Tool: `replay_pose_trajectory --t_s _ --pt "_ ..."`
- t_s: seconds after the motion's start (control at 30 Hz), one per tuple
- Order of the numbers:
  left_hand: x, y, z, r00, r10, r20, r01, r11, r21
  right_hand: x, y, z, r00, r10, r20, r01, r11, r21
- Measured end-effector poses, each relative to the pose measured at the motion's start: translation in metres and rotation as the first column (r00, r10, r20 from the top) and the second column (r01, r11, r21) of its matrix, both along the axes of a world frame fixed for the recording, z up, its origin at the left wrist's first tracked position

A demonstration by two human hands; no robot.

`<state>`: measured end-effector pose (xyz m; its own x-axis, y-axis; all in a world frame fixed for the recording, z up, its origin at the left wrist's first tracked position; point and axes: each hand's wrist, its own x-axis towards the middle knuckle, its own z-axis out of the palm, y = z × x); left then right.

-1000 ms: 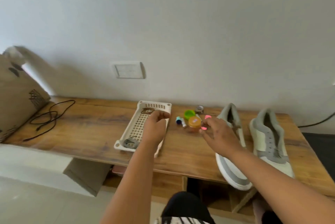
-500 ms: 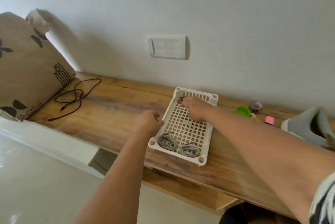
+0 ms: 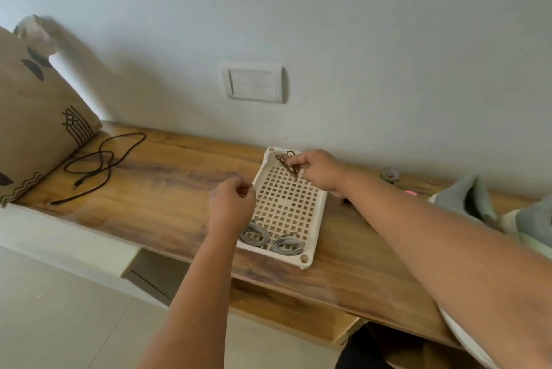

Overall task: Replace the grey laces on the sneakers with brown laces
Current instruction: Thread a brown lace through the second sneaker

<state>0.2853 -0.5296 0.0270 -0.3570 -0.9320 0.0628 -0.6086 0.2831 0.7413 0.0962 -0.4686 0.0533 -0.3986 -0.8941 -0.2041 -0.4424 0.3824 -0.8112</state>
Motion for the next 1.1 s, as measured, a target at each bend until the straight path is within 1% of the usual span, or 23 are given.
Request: replay_pose_trajectory --t_s 0.07,0.13,0.2,0.27,0.33,0.37,0.43,0.47,0.5,0.53,0.6,0.67,0.7,0.73,0.77,0.8,0.83,0.87,0.93,1.0,1.03,1.07,1.1 --pt "-0.015 0.025 0.017 0.992 -0.022 -0.126 0.036 0.993 0.114 -0.001 0.041 0.032 0.957 -0.038 0.288 0.083 0.986 -0.147" --pt "-0.039 0.059 0.033 0.972 -0.074 -0.224 0.114 0.978 0.172 -0.004 0.098 0.065 0.881 -0.033 0.472 0.175 0.949 -0.261" --pt "-0.066 0.101 0.053 0.916 -0.165 -0.366 0.255 0.943 0.215 -0.010 0.157 0.091 0.803 -0.013 0.596 0.277 0.894 -0.353" --pt "-0.091 0.151 0.074 0.831 -0.243 -0.501 0.433 0.848 0.305 -0.014 0.213 0.106 0.745 -0.004 0.667 0.372 0.833 -0.411" --pt "-0.112 0.205 0.091 0.711 -0.321 -0.626 0.641 0.663 0.388 -0.018 0.271 0.115 0.691 -0.020 0.722 0.479 0.761 -0.437" --pt "-0.120 0.231 0.096 0.661 -0.365 -0.656 0.713 0.578 0.396 -0.020 0.298 0.116 0.668 -0.045 0.742 0.535 0.723 -0.438" --pt "-0.135 0.282 0.101 0.600 -0.454 -0.659 0.791 0.458 0.406 -0.023 0.346 0.117 0.621 -0.125 0.774 0.644 0.645 -0.412" --pt "-0.141 0.302 0.101 0.590 -0.490 -0.641 0.804 0.431 0.410 -0.024 0.366 0.115 0.596 -0.163 0.787 0.690 0.606 -0.397" --pt "-0.149 0.324 0.099 0.588 -0.524 -0.617 0.808 0.426 0.408 -0.027 0.387 0.110 0.571 -0.207 0.795 0.735 0.559 -0.382" --pt "-0.155 0.338 0.095 0.599 -0.552 -0.579 0.800 0.447 0.401 -0.030 0.402 0.105 0.545 -0.246 0.802 0.775 0.514 -0.369" --pt "-0.166 0.360 0.090 0.643 -0.599 -0.477 0.766 0.522 0.377 -0.041 0.427 0.088 0.471 -0.334 0.817 0.847 0.432 -0.311" --pt "-0.174 0.370 0.087 0.690 -0.597 -0.410 0.723 0.592 0.355 -0.056 0.444 0.070 0.415 -0.476 0.775 0.885 0.408 -0.223" --pt "-0.175 0.372 0.086 0.719 -0.563 -0.409 0.693 0.629 0.352 -0.062 0.449 0.062 0.413 -0.571 0.709 0.891 0.416 -0.184" --pt "-0.175 0.370 0.086 0.753 -0.509 -0.417 0.651 0.668 0.359 -0.068 0.451 0.056 0.428 -0.675 0.601 0.890 0.431 -0.150" --pt "-0.177 0.369 0.085 0.791 -0.435 -0.431 0.597 0.704 0.384 -0.074 0.453 0.050 0.458 -0.772 0.441 0.883 0.453 -0.122" --pt "-0.177 0.366 0.083 0.819 -0.362 -0.445 0.546 0.729 0.412 -0.079 0.454 0.047 0.493 -0.838 0.235 0.869 0.485 -0.095" --pt "-0.179 0.361 0.079 0.828 -0.319 -0.461 0.523 0.736 0.430 -0.083 0.452 0.044 0.532 -0.847 0.023 0.846 0.530 -0.060" --pt "-0.180 0.357 0.075 0.824 -0.308 -0.475 0.525 0.730 0.437 -0.084 0.448 0.044 0.581 -0.800 -0.149 0.807 0.590 -0.024" --pt "-0.181 0.351 0.071 0.800 -0.339 -0.495 0.565 0.704 0.430 -0.078 0.434 0.049 0.710 -0.622 -0.330 0.663 0.748 0.015" --pt "-0.182 0.346 0.073 0.750 -0.389 -0.536 0.632 0.660 0.406 -0.070 0.415 0.051 0.827 -0.391 -0.404 0.455 0.888 0.072" --pt "-0.183 0.343 0.075 0.726 -0.397 -0.561 0.657 0.640 0.397 -0.066 0.407 0.051 0.875 -0.322 -0.362 0.377 0.922 0.092" --pt "-0.181 0.339 0.078 0.715 -0.371 -0.592 0.661 0.634 0.401 -0.063 0.402 0.053 0.914 -0.302 -0.271 0.340 0.935 0.103" --pt "-0.179 0.333 0.081 0.724 -0.294 -0.624 0.635 0.638 0.435 -0.062 0.400 0.055 0.930 -0.328 -0.168 0.347 0.933 0.100"
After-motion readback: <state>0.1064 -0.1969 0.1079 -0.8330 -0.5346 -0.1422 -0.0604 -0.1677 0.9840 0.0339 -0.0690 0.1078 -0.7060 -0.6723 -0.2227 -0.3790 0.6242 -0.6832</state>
